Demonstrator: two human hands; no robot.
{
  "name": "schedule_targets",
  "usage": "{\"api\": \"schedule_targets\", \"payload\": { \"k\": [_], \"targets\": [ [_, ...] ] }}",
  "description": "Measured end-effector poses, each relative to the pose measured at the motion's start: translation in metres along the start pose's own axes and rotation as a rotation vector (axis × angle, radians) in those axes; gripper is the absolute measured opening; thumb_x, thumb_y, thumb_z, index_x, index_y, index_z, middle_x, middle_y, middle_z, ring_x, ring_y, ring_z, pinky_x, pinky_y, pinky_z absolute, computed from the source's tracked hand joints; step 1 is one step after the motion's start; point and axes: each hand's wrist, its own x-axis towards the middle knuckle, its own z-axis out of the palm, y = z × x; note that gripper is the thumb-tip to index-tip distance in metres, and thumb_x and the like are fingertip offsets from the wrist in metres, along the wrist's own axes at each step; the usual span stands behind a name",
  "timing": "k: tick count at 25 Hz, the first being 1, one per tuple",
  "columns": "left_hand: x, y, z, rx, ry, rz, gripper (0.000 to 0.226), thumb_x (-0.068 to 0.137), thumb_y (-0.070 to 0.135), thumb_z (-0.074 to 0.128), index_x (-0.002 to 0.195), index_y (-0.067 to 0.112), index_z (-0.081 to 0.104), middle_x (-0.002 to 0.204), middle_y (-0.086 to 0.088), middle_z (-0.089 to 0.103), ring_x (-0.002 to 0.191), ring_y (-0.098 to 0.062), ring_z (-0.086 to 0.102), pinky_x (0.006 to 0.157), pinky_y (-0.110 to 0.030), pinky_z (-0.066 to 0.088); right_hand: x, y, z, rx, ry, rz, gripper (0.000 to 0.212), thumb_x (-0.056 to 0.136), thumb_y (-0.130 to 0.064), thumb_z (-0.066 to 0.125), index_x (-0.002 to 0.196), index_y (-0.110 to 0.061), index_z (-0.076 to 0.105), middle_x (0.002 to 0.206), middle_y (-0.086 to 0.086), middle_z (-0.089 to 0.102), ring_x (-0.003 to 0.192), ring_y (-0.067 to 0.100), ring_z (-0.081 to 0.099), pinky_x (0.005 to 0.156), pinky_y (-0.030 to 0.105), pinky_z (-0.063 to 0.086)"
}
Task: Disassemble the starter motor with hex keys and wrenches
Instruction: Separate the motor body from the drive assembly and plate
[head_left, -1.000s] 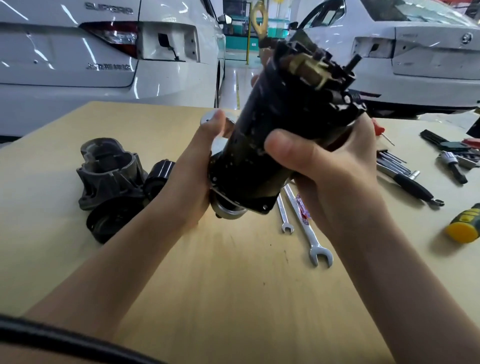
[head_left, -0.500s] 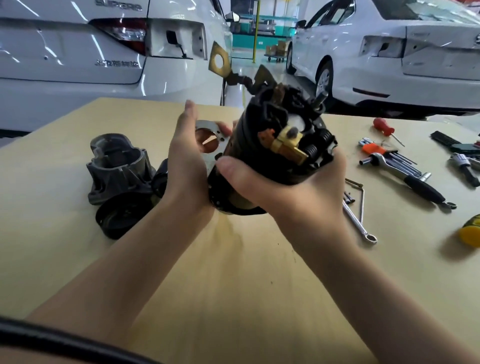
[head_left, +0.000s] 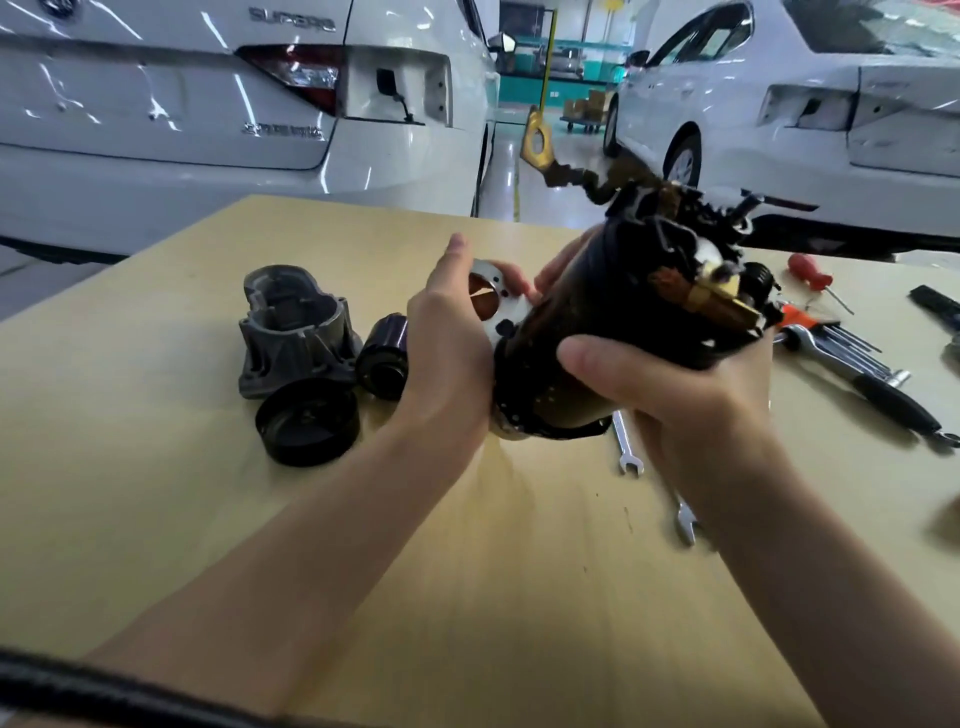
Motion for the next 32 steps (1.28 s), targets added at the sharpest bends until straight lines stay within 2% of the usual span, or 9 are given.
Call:
{"api": "schedule_targets", "payload": {
  "k": [6,11,13,20,23,25,27,29,32],
  "targets": [
    [-0.001,-0.002,0.012,-0.123,0.131,-0.063,0.056,0.099,0.036,0.046,0.050,0.013,0.060,0.046,-0.001,0.059,0.040,-0.012,0.059,0.038,-0.019,0.047,0.002,0.008,0.002,0.120,0.158,0.031,0.014,0.058,-0.018,0.074,0.072,-0.017,0.072,0.075,0.003,0.070,0.076,0.023,0.068,0.071,0.041,0.057],
    [-0.004,-0.005,0.014,-0.047,0.194,-0.078,0.041,0.097,0.048,0.044,0.100,0.012,0.063,0.087,-0.002,0.065,0.075,-0.017,0.066,0.061,-0.030,0.056,0.003,0.013,0.005,0.160,0.347,0.124,0.019,0.057,-0.025,0.077,0.074,-0.020,0.071,0.078,0.009,0.070,0.080,0.035,0.070,0.076,0.057,0.056],
    [-0.007,-0.009,0.014,0.060,0.159,-0.014,0.038,0.099,0.048,0.038,0.087,0.019,0.058,0.089,-0.001,0.064,0.081,-0.017,0.064,0.074,-0.039,0.055,0.004,0.015,0.005,0.277,0.418,0.198,0.022,0.065,-0.022,0.077,0.082,-0.012,0.068,0.075,0.006,0.070,0.072,0.027,0.072,0.070,0.045,0.058],
    [-0.013,-0.008,0.004,0.380,-0.205,0.231,0.022,0.094,0.031,0.051,0.085,0.012,0.056,0.068,-0.003,0.067,0.052,-0.008,0.057,0.042,-0.017,0.044,0.010,0.020,-0.016,0.459,0.460,0.344,0.016,0.070,-0.023,0.065,0.073,-0.008,0.066,0.074,0.012,0.062,0.064,0.024,0.068,0.060,0.035,0.054],
    [-0.009,-0.008,0.001,0.596,-0.417,0.172,0.042,0.079,0.044,0.051,0.093,0.005,0.059,0.076,-0.009,0.064,0.063,-0.022,0.060,0.056,-0.029,0.052,0.011,0.023,-0.026,0.442,0.468,0.397,0.024,0.061,-0.031,0.071,0.075,-0.011,0.069,0.077,0.010,0.064,0.073,0.023,0.065,0.065,0.034,0.054],
    [-0.006,-0.007,-0.004,0.707,-0.520,0.128,0.049,0.076,0.059,0.048,0.090,0.014,0.060,0.082,0.003,0.066,0.076,-0.009,0.064,0.072,-0.023,0.053,0.013,0.025,-0.029,0.448,0.497,0.484,0.034,0.060,-0.034,0.073,0.084,-0.010,0.065,0.080,0.010,0.063,0.074,0.025,0.064,0.065,0.035,0.054],
    [-0.003,-0.007,-0.007,0.778,-0.576,0.081,0.060,0.069,0.074,0.043,0.086,0.018,0.054,0.087,-0.004,0.061,0.089,-0.016,0.063,0.092,-0.042,0.051,0.013,0.026,-0.033,0.460,0.513,0.542,0.028,0.067,-0.033,0.071,0.081,-0.011,0.062,0.075,0.009,0.060,0.068,0.025,0.062,0.063,0.034,0.054],
    [-0.004,-0.008,-0.007,0.793,-0.603,0.036,0.075,0.069,0.078,0.042,0.083,0.004,0.046,0.084,-0.023,0.051,0.084,-0.036,0.057,0.095,-0.060,0.045,0.015,0.027,-0.036,0.467,0.532,0.610,0.023,0.072,-0.033,0.070,0.076,-0.013,0.060,0.072,0.008,0.058,0.064,0.024,0.059,0.063,0.034,0.055],
    [-0.004,-0.009,-0.008,0.751,-0.656,-0.028,0.071,0.075,0.068,0.039,0.080,-0.002,0.045,0.077,-0.026,0.050,0.079,-0.042,0.055,0.095,-0.064,0.042,0.016,0.030,-0.039,0.437,0.531,0.659,0.027,0.072,-0.035,0.072,0.078,-0.014,0.057,0.079,0.010,0.055,0.071,0.029,0.055,0.068,0.038,0.053]
  ]
}}
